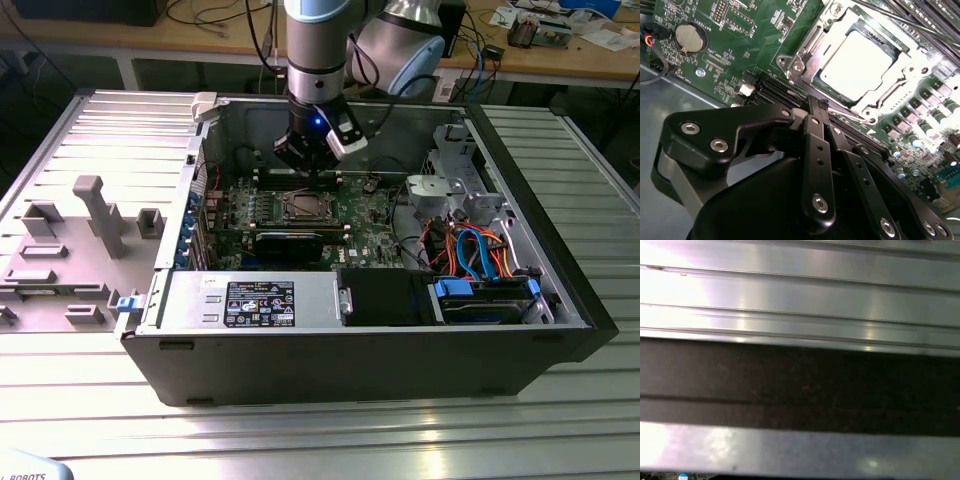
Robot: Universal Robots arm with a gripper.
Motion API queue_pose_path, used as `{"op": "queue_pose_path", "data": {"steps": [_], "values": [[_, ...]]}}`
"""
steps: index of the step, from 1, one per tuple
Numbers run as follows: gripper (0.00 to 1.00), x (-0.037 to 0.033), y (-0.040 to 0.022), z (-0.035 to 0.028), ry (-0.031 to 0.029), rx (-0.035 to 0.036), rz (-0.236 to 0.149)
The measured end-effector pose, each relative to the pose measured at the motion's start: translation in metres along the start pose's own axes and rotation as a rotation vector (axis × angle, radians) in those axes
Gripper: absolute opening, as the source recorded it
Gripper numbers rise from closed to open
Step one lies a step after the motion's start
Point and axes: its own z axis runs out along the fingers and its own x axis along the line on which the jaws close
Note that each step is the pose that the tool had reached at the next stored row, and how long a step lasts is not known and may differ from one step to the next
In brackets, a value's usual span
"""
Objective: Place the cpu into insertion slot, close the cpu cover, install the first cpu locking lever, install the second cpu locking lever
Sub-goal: 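Install the first cpu locking lever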
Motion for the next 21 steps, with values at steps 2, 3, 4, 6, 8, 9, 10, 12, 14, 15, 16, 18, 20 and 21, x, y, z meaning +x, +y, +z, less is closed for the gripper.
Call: {"op": "queue_pose_path", "data": {"steps": [2, 3, 4, 6, 8, 9, 10, 12, 14, 15, 16, 18, 20, 21], "values": [[0.11, -0.0007, -0.0001, 0.0012, 0.0006, -0.0001, 0.000], [0.11, -0.0009, -0.0002, 0.0019, 0.0008, -0.0001, 0.000], [0.11, -0.0013, -0.0002, 0.0026, 0.0010, -0.0001, 0.000], [0.11, -0.0020, -0.0003, 0.0039, 0.0017, -0.0001, 0.000], [0.11, -0.0037, -0.0006, 0.0066, 0.0041, -0.0003, 0.000], [0.11, -0.0042, -0.0007, 0.0075, 0.0045, -0.0004, 0.000], [0.11, -0.0042, -0.0007, 0.0075, 0.0046, -0.0003, 0.000], [0.11, -0.0043, -0.0007, 0.0074, 0.0047, -0.0002, 0.000], [0.11, -0.0044, -0.0006, 0.0060, 0.0045, -0.0005, 0.000], [0.11, -0.0044, -0.0005, 0.0053, 0.0045, -0.0004, 0.000], [0.11, -0.0045, -0.0004, 0.0051, 0.0046, -0.0002, 0.000], [0.11, -0.0062, 0.0000, 0.0053, 0.0053, 0.0004, 0.000], [0.11, -0.0066, -0.0001, 0.0054, 0.0063, 0.0005, 0.000], [0.11, -0.0067, -0.0001, 0.0055, 0.0066, 0.0007, 0.000]]}}
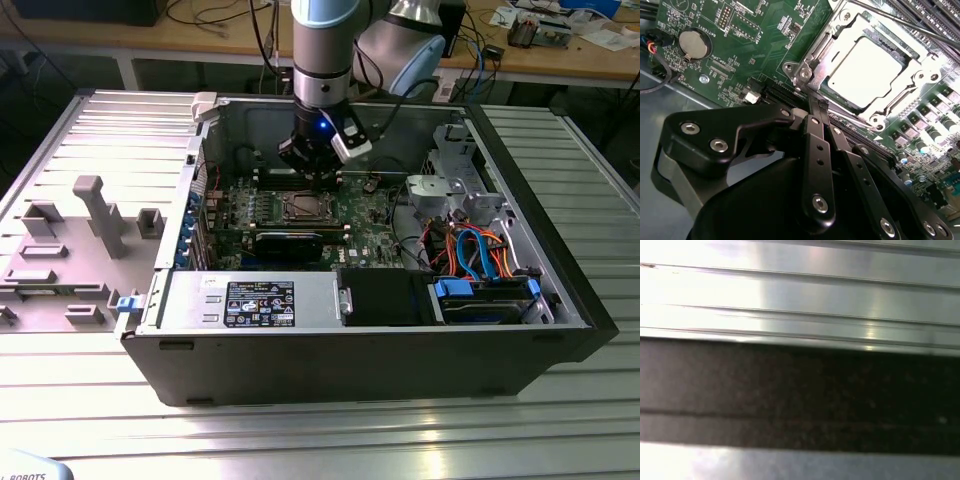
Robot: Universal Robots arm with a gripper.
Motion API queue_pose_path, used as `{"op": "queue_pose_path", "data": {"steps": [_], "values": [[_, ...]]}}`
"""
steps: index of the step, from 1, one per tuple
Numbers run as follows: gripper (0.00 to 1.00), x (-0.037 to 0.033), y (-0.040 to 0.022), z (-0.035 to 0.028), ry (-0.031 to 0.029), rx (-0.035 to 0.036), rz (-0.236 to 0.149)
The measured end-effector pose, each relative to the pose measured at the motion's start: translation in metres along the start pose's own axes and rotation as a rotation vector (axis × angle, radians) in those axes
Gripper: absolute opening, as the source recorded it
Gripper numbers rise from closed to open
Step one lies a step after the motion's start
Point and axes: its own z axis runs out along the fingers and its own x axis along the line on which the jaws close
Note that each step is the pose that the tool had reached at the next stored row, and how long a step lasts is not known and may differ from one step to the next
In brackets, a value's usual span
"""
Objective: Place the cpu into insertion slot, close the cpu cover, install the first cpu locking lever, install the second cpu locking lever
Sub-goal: 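Install the first cpu locking lever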
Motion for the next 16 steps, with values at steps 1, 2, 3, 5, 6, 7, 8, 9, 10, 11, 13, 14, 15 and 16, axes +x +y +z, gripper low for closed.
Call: {"op": "queue_pose_path", "data": {"steps": [1, 2, 3, 5, 6, 7, 8, 9, 10, 11, 13, 14, 15, 16], "values": [[0.11, -0.0001, 0.0000, 0.0006, -0.0002, 0.0003, 0.000], [0.11, -0.0001, 0.0000, 0.0012, -0.0001, 0.0015, 0.000], [0.11, -0.0001, -0.0001, 0.0016, 0.0000, 0.0024, 0.000], [0.11, -0.0001, -0.0001, 0.0026, 0.0011, 0.0055, 0.000], [0.11, -0.0001, -0.0002, 0.0028, 0.0017, 0.0067, 0.000], [0.11, -0.0001, -0.0002, 0.0027, 0.0019, 0.0073, 0.000], [0.11, 0.0000, -0.0002, 0.0027, 0.0019, 0.0078, 0.000], [0.11, -0.0001, -0.0001, 0.0029, 0.0018, 0.0082, 0.000], [0.11, -0.0001, -0.0001, 0.0030, 0.0017, 0.0093, 0.000], [0.11, -0.0001, -0.0001, 0.0030, 0.0017, 0.0107, 0.000], [0.11, -0.0001, -0.0002, 0.0030, 0.0019, 0.0120, -0.001], [0.11, -0.0002, -0.0002, 0.0030, 0.0020, 0.0127, -0.001], [0.11, -0.0003, -0.0001, 0.0031, 0.0020, 0.0139, -0.001], [0.11, -0.0003, -0.0001, 0.0033, 0.0021, 0.0151, -0.001]]}}
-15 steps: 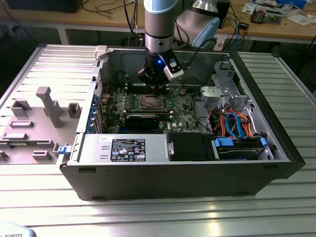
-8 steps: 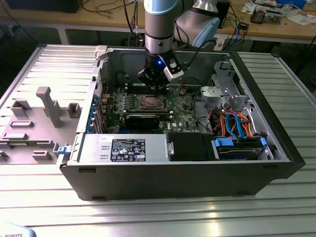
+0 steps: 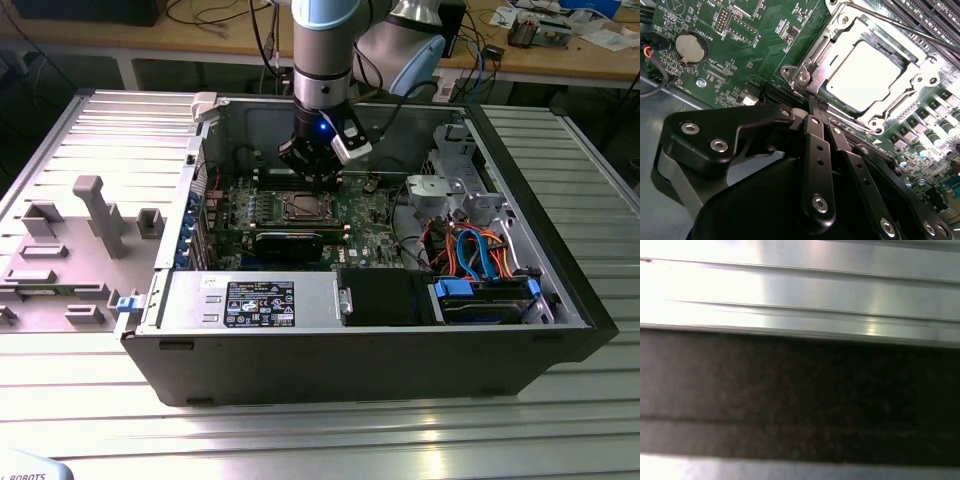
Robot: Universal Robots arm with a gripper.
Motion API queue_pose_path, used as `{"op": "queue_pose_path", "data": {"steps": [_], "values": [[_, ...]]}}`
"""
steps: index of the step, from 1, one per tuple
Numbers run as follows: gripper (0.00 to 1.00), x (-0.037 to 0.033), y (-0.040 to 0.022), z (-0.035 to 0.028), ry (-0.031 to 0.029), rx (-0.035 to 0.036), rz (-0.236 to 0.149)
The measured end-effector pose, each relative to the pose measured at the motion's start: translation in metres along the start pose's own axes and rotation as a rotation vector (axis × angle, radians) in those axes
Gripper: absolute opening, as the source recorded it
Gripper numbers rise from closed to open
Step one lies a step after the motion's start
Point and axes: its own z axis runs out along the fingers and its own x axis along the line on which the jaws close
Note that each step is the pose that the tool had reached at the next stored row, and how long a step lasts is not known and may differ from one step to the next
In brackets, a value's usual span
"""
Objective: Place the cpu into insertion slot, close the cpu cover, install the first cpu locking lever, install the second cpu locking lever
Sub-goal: 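Install the first cpu locking lever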
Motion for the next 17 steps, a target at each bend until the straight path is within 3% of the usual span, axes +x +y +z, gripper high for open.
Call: {"op": "queue_pose_path", "data": {"steps": [4, 5, 6, 7, 9, 10, 12, 17], "values": [[0.11, 0.0000, -0.0003, 0.0029, 0.0009, 0.0081, 0.000], [0.11, 0.0001, -0.0004, 0.0033, 0.0006, -0.0021, 0.000], [0.11, 0.0000, -0.0003, 0.0037, -0.0006, -0.0172, 0.001], [0.11, 0.0000, -0.0003, 0.0037, -0.0010, -0.0247, 0.001], [0.11, -0.0003, 0.0003, 0.0008, -0.0025, -0.0297, 0.001], [0.11, -0.0004, 0.0002, -0.0072, -0.0012, -0.0276, 0.001], [0.11, -0.0006, 0.0004, -0.0130, -0.0011, -0.0276, 0.001], [0.11, -0.0004, -0.0031, -0.0132, -0.0010, -0.0275, 0.001]]}}
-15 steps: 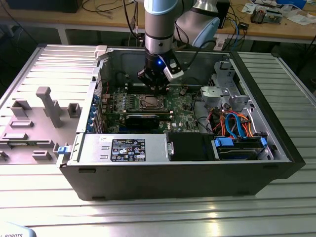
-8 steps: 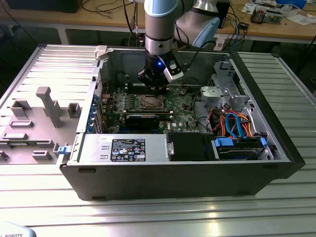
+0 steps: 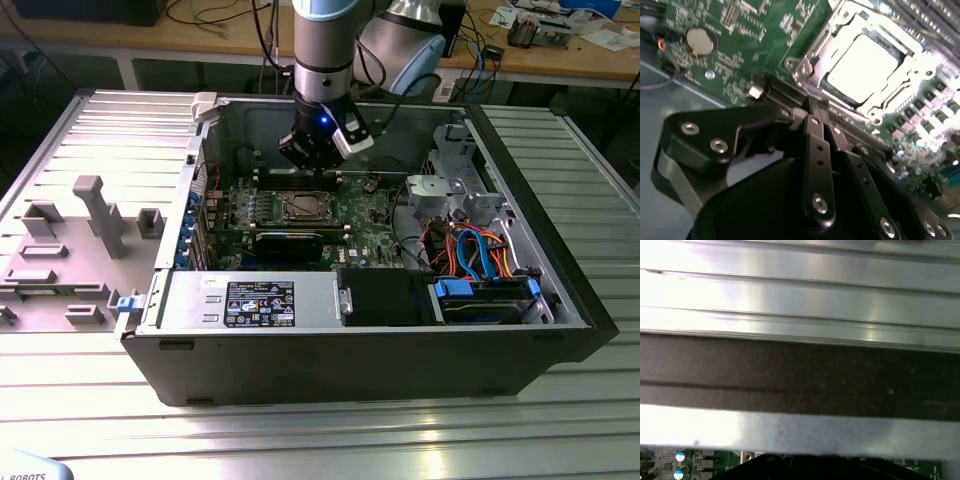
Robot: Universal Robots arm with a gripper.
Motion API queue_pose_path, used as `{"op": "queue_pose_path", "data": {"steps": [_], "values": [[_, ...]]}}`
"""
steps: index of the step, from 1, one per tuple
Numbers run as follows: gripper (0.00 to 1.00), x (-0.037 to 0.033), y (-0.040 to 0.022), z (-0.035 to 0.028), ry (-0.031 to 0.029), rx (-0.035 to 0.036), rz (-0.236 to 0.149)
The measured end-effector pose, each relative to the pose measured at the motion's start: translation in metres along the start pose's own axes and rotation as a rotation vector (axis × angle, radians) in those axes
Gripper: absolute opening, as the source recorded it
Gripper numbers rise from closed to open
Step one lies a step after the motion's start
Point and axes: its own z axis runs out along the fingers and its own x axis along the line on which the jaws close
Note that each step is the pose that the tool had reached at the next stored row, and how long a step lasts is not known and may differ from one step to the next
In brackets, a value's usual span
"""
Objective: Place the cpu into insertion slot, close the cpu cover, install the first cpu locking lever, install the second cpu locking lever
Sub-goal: 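Install the first cpu locking lever, then install the second cpu locking lever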
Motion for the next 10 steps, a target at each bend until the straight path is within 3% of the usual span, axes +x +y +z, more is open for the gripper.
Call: {"op": "queue_pose_path", "data": {"steps": [10], "values": [[0.11, 0.0001, -0.0012, -0.0001, -0.0001, 0.0001, 0.000]]}}
